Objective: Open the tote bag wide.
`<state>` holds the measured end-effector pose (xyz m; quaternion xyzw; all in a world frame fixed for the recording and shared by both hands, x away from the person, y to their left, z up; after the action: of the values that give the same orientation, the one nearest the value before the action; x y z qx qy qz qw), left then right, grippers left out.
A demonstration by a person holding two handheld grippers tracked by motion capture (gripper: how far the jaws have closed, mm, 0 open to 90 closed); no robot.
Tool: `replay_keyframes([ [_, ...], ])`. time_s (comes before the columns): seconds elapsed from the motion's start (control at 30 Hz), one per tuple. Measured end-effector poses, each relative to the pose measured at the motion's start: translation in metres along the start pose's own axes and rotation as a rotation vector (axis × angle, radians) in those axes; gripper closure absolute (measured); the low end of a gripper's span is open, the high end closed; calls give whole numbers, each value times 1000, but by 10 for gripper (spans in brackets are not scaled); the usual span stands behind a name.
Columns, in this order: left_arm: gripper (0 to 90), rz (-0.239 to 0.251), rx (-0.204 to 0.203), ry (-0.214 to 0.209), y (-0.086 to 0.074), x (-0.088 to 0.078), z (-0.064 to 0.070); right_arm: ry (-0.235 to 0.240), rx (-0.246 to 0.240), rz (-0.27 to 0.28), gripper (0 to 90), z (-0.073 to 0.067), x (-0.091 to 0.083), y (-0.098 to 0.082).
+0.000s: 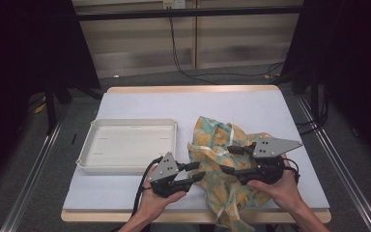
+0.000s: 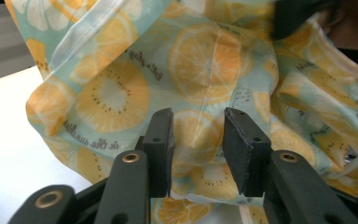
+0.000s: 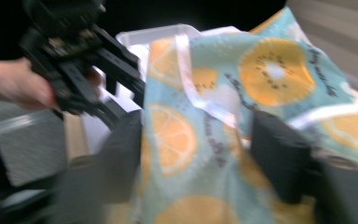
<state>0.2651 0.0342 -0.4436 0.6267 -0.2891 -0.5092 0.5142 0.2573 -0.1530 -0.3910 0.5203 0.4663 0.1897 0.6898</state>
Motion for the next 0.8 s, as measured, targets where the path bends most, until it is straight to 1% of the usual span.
replay_keyframes([
  [0.03, 609, 0, 0, 0, 0, 0, 0, 0, 0, 0, 498, 0, 0, 0],
  [0.07, 582, 1, -3, 6, 0, 1, 0, -5, 11, 19, 676, 3, -4, 0],
  [0.1, 582, -10, 2, 20, 0, 1, -1, -5, 11, 19, 676, 3, -4, 0],
  [0.13, 541, -2, -5, 9, 0, 4, 0, -5, 18, 30, 746, 5, -7, 1],
  [0.17, 497, -2, -1, 4, 1, 4, 0, -21, 32, 56, 856, 10, -14, 5],
  [0.2, 464, -6, 7, 8, 2, 6, 1, -39, 36, 66, 874, 13, -18, 6],
  [0.23, 439, -6, 7, 8, 2, 6, 1, -39, 36, 66, 874, 13, -18, 6],
  [0.27, 428, -1, 11, -2, 4, 7, 4, -63, 54, 94, 890, 20, -28, 10],
  [0.3, 422, -1, 11, -2, 4, 7, 4, -63, 54, 94, 890, 20, -28, 10],
  [0.37, 420, -4, 31, -15, 5, 8, 7, -97, 72, 122, 895, 28, -38, 13],
  [0.4, 420, -9, 42, -11, 6, 9, 8, -110, 79, 134, 896, 33, -43, 14],
  [0.43, 420, -25, 53, -5, 6, 11, 8, -128, 81, 142, 896, 38, -48, 15],
  [0.47, 460, -36, 67, -5, 6, 13, 9, -151, 106, 168, 897, 47, -57, 15],
  [0.5, 485, -44, 74, 6, 6, 16, 9, -157, 116, 175, 897, 49, -60, 15],
  [0.53, 520, -44, 74, 6, 6, 16, 9, -157, 116, 175, 897, 49, -60, 15],
  [0.57, 520, -63, 108, 3, 6, 18, 9, -164, 118, 185, 897, 53, -64, 15],
  [0.6, 601, -79, 122, 0, 5, 19, 9, -178, 124, 189, 897, 56, -68, 14],
  [0.63, 658, -90, 124, 5, 4, 21, 8, -182, 126, 194, 897, 58, -70, 14],
  [0.67, 713, -101, 124, 1, 3, 22, 8, -186, 128, 199, 897, 60, -73, 14],
  [0.7, 848, -105, 110, -17, 2, 23, 7, -199, 137, 204, 897, 63, -76, 13],
  [0.73, 890, -105, 110, -17, 2, 23, 7, -203, 142, 205, 897, 65, -77, 12],
  [0.77, 890, -105, 102, -25, 3, 23, 8, -203, 142, 205, 897, 65, -77, 12],
  [0.8, 900, -108, 104, -36, 3, 22, 8, -210, 148, 201, 897, 68, -78, 11],
])
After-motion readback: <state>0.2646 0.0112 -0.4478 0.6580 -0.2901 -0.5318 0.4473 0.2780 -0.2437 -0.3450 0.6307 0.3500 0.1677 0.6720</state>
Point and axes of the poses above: each handheld gripper's, and its own axes: x roughly forward along the jaws, y roughly out of its top, z roughly to its right, the point moved 6 cm from there along x, roughly forward along the jaws, and after that the axes turned 2 degrees about -z, right-handed, at the moved point
